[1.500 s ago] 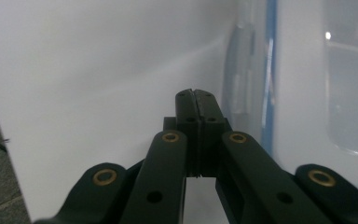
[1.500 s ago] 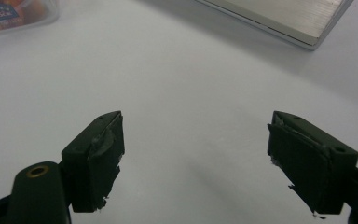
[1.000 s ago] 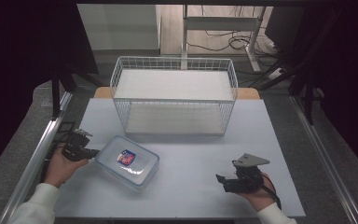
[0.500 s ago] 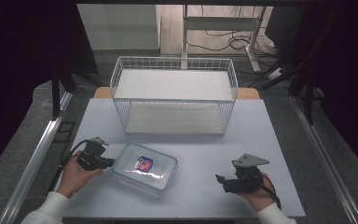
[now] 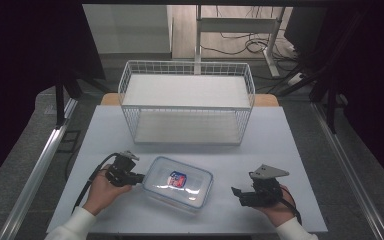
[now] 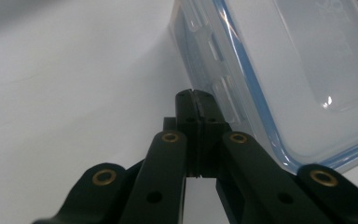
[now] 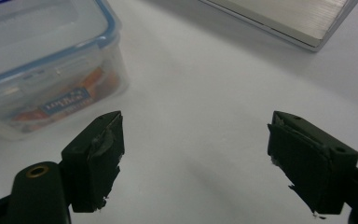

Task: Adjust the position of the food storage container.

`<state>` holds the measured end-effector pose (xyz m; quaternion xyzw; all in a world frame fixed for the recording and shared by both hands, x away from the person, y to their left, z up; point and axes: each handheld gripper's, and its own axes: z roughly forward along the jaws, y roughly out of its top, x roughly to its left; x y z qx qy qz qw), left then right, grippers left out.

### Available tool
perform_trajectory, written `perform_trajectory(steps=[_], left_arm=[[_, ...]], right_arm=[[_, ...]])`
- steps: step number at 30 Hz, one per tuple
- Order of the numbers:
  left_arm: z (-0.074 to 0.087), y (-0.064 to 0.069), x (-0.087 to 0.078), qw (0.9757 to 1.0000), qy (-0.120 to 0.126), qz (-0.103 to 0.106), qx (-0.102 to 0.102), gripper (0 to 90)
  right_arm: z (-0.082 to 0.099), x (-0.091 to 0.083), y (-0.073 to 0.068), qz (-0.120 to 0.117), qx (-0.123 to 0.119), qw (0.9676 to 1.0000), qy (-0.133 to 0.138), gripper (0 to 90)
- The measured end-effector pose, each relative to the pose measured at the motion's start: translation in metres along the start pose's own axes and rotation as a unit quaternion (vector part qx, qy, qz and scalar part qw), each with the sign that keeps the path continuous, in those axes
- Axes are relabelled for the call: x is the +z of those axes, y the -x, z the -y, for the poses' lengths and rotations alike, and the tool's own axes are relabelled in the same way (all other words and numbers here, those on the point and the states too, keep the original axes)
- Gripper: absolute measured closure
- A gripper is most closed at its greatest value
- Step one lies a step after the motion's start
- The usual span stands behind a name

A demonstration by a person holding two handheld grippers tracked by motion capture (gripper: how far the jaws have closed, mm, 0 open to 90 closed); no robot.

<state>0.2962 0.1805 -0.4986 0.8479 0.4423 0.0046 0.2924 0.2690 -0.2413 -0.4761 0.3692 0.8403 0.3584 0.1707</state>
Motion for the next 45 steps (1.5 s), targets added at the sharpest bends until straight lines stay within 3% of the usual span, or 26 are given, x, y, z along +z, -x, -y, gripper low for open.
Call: perform_trajectory(steps=[7,8,9,10,14,15,16,17,18,19,21,23,24,25,28,29,30,31,32,33,34,36,37,38,40,45], left_arm=[[-0.002,0.003,0.003,1.0,0.006,0.004,0.005,89.7],[-0.001,0.0,-0.002,0.9996,0.026,-0.006,-0.002,89.7],[-0.001,0.0,-0.002,0.9996,0.026,-0.006,-0.002,89.6],[0.002,-0.006,-0.01,0.9985,0.046,-0.022,-0.016,89.5],[0.01,-0.015,-0.024,0.996,0.079,-0.009,-0.041,85.4],[0.013,-0.017,-0.027,0.9953,0.087,-0.006,-0.043,76.4],[0.016,-0.017,-0.029,0.9949,0.093,-0.008,-0.039,76.4],[0.019,-0.017,-0.03,0.9939,0.102,-0.018,-0.037,66.3],[0.024,-0.016,-0.033,0.992,0.115,-0.037,-0.036,47.7],[0.024,-0.016,-0.033,0.992,0.115,-0.037,-0.036,40.7],[0.029,-0.014,-0.035,0.9909,0.123,-0.042,-0.035,32.2],[0.033,-0.01,-0.037,0.9898,0.132,-0.041,-0.033,30.4],[0.036,-0.005,-0.036,0.9895,0.135,-0.046,-0.024,28.8],[0.036,-0.005,-0.036,0.9895,0.135,-0.046,-0.024,28.6],[0.038,0.0,-0.032,0.9901,0.13,-0.052,-0.009,28.2],[0.037,0.0,-0.031,0.9904,0.128,-0.053,-0.007,28.0],[0.037,0.001,-0.029,0.9904,0.127,-0.055,-0.005,27.7],[0.037,0.0,-0.028,0.9906,0.125,-0.055,-0.005,27.7],[0.037,0.0,-0.028,0.9911,0.122,-0.055,-0.003,27.6],[0.037,0.0,-0.027,0.9909,0.123,-0.054,-0.005,27.6],[0.038,-0.001,-0.027,0.991,0.123,-0.053,-0.006,27.8],[0.038,-0.001,-0.027,0.9909,0.124,-0.052,-0.007,27.8],[0.038,-0.001,-0.027,0.9908,0.125,-0.053,-0.007,27.8],[0.038,-0.001,-0.027,0.9907,0.125,-0.054,-0.007,28.0],[0.039,-0.001,-0.027,0.9909,0.123,-0.054,-0.007,28.3],[0.039,-0.003,-0.024,0.9915,0.117,-0.056,-0.007,28.3]], right_arm=[[0.0,0.0,0.0,0.0,-0.001,1.0,0.002,19.2],[-0.001,-0.002,-0.001,-0.001,-0.004,1.0,0.006,22.5],[-0.001,-0.002,-0.001,-0.001,-0.004,1.0,0.006,22.5],[-0.002,-0.004,-0.002,-0.011,-0.002,0.9999,0.008,24.4],[-0.006,-0.008,-0.008,-0.03,-0.009,0.9994,0.014,32.4],[-0.009,-0.01,-0.012,-0.042,-0.018,0.9988,0.017,34.5],[-0.009,-0.01,-0.012,-0.042,-0.018,0.9988,0.017,34.5],[-0.01,-0.011,-0.015,-0.044,-0.021,0.9987,0.015,35.6],[-0.012,-0.011,-0.018,-0.051,-0.026,0.9983,0.011,38.8],[-0.012,-0.011,-0.018,-0.051,-0.026,0.9983,0.011,38.8],[-0.014,-0.012,-0.022,-0.062,-0.03,0.9976,0.01,43.8],[-0.017,-0.014,-0.026,-0.08,-0.035,0.9961,0.012,51.8],[-0.021,-0.017,-0.032,-0.11,-0.039,0.9931,0.011,61.9],[-0.021,-0.017,-0.032,-0.11,-0.039,0.9931,0.011,61.9],[-0.027,-0.017,-0.046,-0.155,-0.049,0.9867,0.004,77.7],[-0.029,-0.016,-0.052,-0.171,-0.053,0.9838,0.003,81.3],[-0.033,-0.015,-0.065,-0.201,-0.067,0.9773,-0.001,87.8],[-0.033,-0.015,-0.065,-0.201,-0.067,0.9773,-0.001,87.8],[-0.035,-0.012,-0.081,-0.224,-0.087,0.9705,-0.009,89.0],[-0.035,-0.012,-0.081,-0.224,-0.087,0.9705,-0.009,89.0],[-0.035,-0.006,-0.097,-0.238,-0.11,0.9646,-0.03,89.2],[-0.035,-0.002,-0.105,-0.24,-0.122,0.9622,-0.041,89.2],[-0.034,0.003,-0.112,-0.242,-0.13,0.9599,-0.055,89.2],[-0.031,0.015,-0.123,-0.245,-0.147,0.9552,-0.077,89.2],[-0.028,0.026,-0.129,-0.236,-0.162,0.9534,-0.096,89.2],[-0.024,0.039,-0.132,-0.212,-0.176,0.9548,-0.113,89.2]])
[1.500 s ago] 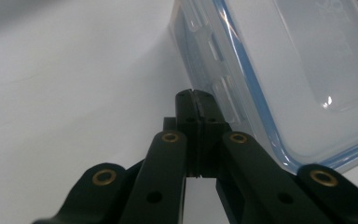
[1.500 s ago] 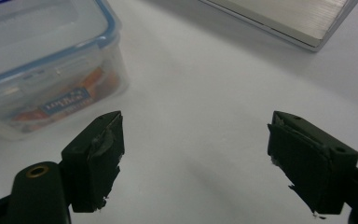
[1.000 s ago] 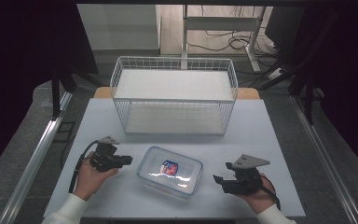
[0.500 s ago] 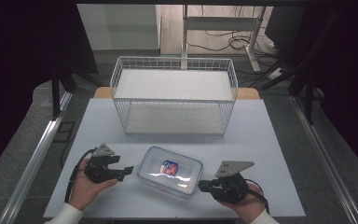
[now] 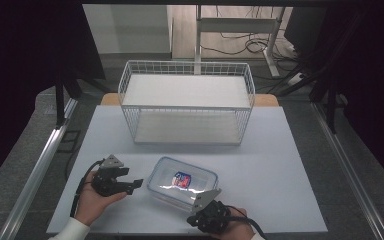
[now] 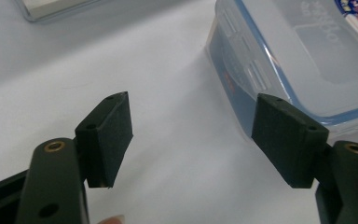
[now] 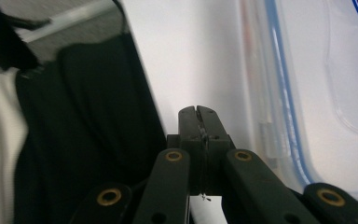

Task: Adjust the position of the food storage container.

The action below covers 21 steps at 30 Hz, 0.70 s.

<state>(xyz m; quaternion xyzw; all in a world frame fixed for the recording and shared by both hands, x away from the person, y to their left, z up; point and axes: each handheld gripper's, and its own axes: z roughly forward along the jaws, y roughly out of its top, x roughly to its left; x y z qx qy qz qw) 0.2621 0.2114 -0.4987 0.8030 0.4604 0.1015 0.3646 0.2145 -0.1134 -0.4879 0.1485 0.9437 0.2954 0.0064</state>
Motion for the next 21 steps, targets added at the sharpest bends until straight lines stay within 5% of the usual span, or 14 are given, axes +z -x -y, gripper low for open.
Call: perform_trajectory(steps=[8,21], left_arm=[[0.001,0.001,-0.001,1.0,0.001,0.0,0.002,29.2],[0.001,0.0,-0.001,1.0,0.001,-0.002,0.005,29.6]], right_arm=[[0.003,-0.001,0.01,0.042,0.0,0.9991,-0.004,89.3],[0.013,-0.014,0.036,0.087,0.039,0.9954,0.012,89.3]])
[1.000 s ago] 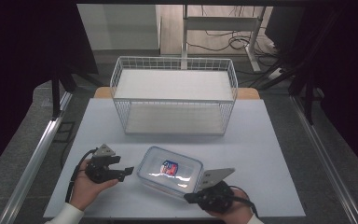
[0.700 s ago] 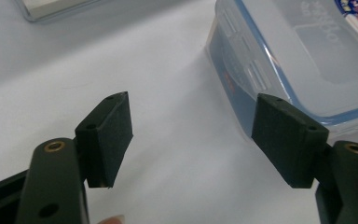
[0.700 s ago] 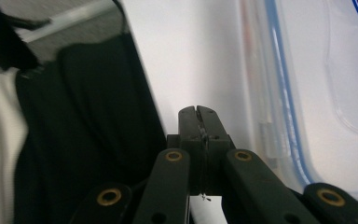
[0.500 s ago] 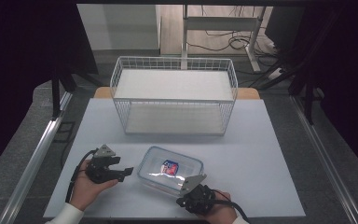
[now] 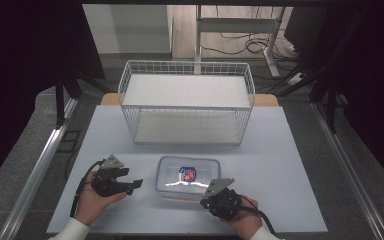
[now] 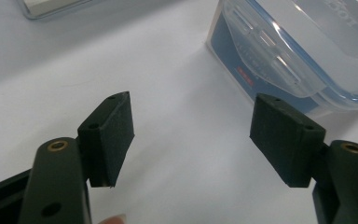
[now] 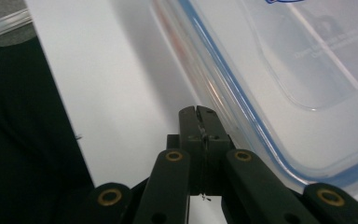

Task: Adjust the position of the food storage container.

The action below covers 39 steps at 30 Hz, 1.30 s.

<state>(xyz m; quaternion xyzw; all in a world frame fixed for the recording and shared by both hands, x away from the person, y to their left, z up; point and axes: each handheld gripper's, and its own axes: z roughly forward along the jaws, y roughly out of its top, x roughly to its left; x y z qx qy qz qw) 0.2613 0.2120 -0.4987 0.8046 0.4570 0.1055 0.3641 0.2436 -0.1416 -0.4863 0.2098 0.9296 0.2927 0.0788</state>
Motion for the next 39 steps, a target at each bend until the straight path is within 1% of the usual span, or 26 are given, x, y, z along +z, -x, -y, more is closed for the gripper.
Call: perform_trajectory(steps=[4,8,14,17,19,21,22,23,25,27,28,29,30,31,33,34,35,36,37,38,39], left_arm=[[0.0,0.0,0.0,1.0,0.001,0.001,0.0,29.5],[0.0,0.0,0.0,1.0,0.001,0.001,0.0,29.5],[0.0,0.0,0.0,1.0,0.001,0.001,0.0,29.3],[0.0,0.0,0.0,1.0,0.0,0.002,-0.001,28.9],[0.0,0.0,0.0,1.0,0.0,0.002,-0.001,28.8],[0.0,0.0,-0.001,1.0,0.002,0.001,-0.003,28.7],[0.0,-0.001,-0.001,1.0,0.004,0.001,-0.007,28.6],[0.0,-0.001,-0.001,1.0,0.004,0.001,-0.007,28.5],[-0.001,-0.001,-0.002,0.9999,0.005,0.003,-0.01,28.4],[-0.001,-0.001,-0.002,0.9999,0.006,0.003,-0.012,28.2],[-0.001,-0.001,-0.002,0.9999,0.008,0.003,-0.015,27.8],[-0.001,-0.001,-0.002,0.9999,0.008,0.003,-0.015,27.7],[-0.001,-0.001,-0.002,0.9998,0.008,0.004,-0.016,27.6],[-0.001,-0.001,-0.001,0.9998,0.008,0.005,-0.018,27.6],[-0.002,-0.001,-0.001,0.9998,0.008,0.006,-0.02,27.2],[-0.002,-0.001,-0.001,0.9997,0.008,0.006,-0.021,26.9],[-0.002,-0.001,-0.002,0.9997,0.01,0.007,-0.023,26.9],[-0.002,-0.001,-0.002,0.9996,0.012,0.007,-0.025,26.7],[-0.002,-0.001,-0.003,0.9995,0.014,0.009,-0.026,26.4],[-0.002,0.0,-0.004,0.9993,0.017,0.013,-0.029,24.9],[-0.002,0.0,-0.004,0.9993,0.017,0.013,-0.029,24.0]], right_arm=[[0.002,0.0,0.004,0.005,0.003,1.0,-0.002,89.3],[0.002,0.0,0.004,0.007,0.003,1.0,-0.001,89.3],[0.002,-0.002,0.005,0.009,0.005,0.9999,-0.002,89.3],[0.003,-0.004,0.006,0.006,0.009,0.9999,0.003,89.3],[0.003,-0.012,0.006,-0.001,0.009,0.9999,0.011,89.4],[0.004,-0.028,0.007,0.001,0.02,0.9992,0.035,89.3],[0.009,-0.044,0.014,0.01,0.036,0.9973,0.062,89.3],[0.009,-0.044,0.014,0.01,0.036,0.9973,0.062,89.3],[0.015,-0.058,0.025,0.022,0.067,0.9937,0.087,89.3],[0.023,-0.065,0.038,0.033,0.099,0.9886,0.108,89.3],[0.029,-0.068,0.049,0.033,0.125,0.9837,0.125,89.3],[0.029,-0.068,0.049,0.033,0.125,0.9837,0.125,89.3],[0.035,-0.067,0.056,0.034,0.143,0.9798,0.136,89.2],[0.035,-0.067,0.056,0.034,0.143,0.9798,0.136,89.2],[0.038,-0.065,0.061,0.032,0.152,0.9777,0.142,87.9],[0.039,-0.064,0.064,0.036,0.159,0.9754,0.148,79.9],[0.039,-0.064,0.064,0.036,0.159,0.9754,0.148,79.9],[0.04,-0.063,0.065,0.04,0.165,0.9742,0.148,71.0],[0.04,-0.062,0.065,0.049,0.174,0.9717,0.151,58.1],[0.04,-0.061,0.066,0.054,0.191,0.9676,0.157,42.2],[0.04,-0.061,0.066,0.054,0.191,0.9676,0.157,42.2]])
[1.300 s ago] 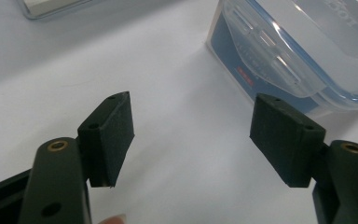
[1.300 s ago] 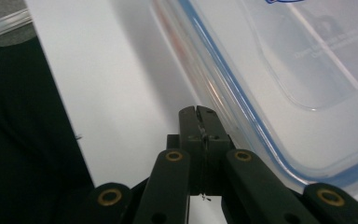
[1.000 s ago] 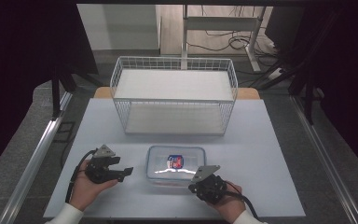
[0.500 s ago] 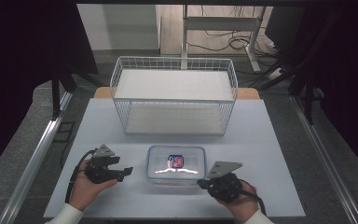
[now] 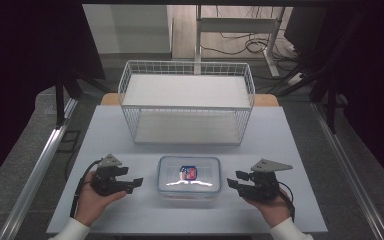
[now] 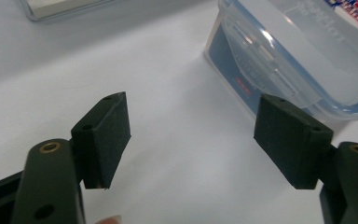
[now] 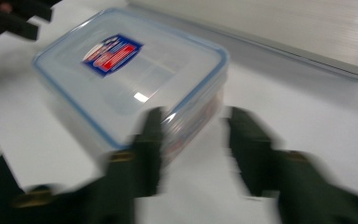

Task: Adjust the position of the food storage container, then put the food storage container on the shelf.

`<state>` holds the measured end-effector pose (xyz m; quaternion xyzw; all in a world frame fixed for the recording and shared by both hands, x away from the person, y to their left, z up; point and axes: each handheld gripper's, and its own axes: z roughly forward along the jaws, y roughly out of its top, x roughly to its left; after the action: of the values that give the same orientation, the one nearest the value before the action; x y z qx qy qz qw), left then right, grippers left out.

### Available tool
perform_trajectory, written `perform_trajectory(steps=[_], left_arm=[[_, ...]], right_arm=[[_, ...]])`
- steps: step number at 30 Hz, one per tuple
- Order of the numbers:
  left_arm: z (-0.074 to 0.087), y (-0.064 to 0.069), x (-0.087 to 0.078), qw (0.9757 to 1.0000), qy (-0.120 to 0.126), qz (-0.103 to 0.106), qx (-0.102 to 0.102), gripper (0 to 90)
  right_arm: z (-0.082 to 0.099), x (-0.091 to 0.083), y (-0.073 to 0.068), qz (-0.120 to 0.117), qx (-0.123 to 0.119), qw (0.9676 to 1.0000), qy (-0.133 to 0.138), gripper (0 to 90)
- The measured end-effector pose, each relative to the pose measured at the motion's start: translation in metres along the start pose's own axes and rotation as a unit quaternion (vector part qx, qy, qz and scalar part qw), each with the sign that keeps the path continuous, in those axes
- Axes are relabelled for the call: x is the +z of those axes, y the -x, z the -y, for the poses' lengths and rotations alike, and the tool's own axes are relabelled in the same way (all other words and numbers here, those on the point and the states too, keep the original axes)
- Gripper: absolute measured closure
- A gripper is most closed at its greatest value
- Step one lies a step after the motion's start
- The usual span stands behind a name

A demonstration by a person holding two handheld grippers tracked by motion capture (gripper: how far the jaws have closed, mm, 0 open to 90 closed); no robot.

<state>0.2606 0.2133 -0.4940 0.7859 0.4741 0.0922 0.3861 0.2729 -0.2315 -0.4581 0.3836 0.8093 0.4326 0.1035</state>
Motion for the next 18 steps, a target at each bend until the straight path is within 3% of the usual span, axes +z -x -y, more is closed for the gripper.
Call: perform_trajectory(steps=[1,5,11,15,18], left_arm=[[-0.001,0.001,-0.002,1.0,0.004,-0.001,-0.001,23.4],[-0.003,0.003,-0.004,0.9998,0.018,0.004,-0.005,21.4],[-0.003,0.005,-0.004,0.9998,0.016,0.012,-0.007,21.0],[-0.003,0.005,-0.005,0.9991,0.02,0.027,-0.027,19.1],[-0.004,0.004,-0.004,0.9987,0.02,0.023,-0.042,14.4]], right_arm=[[0.0,0.001,0.0,-0.003,0.006,1.0,0.007,32.2],[0.001,0.005,0.001,-0.023,0.013,0.9996,0.007,21.6],[0.002,0.012,0.001,-0.039,0.015,0.9991,-0.013,15.9],[0.002,0.012,0.003,-0.036,0.021,0.9991,-0.009,15.4],[0.003,0.012,0.004,-0.037,0.021,0.9991,-0.003,15.6]])
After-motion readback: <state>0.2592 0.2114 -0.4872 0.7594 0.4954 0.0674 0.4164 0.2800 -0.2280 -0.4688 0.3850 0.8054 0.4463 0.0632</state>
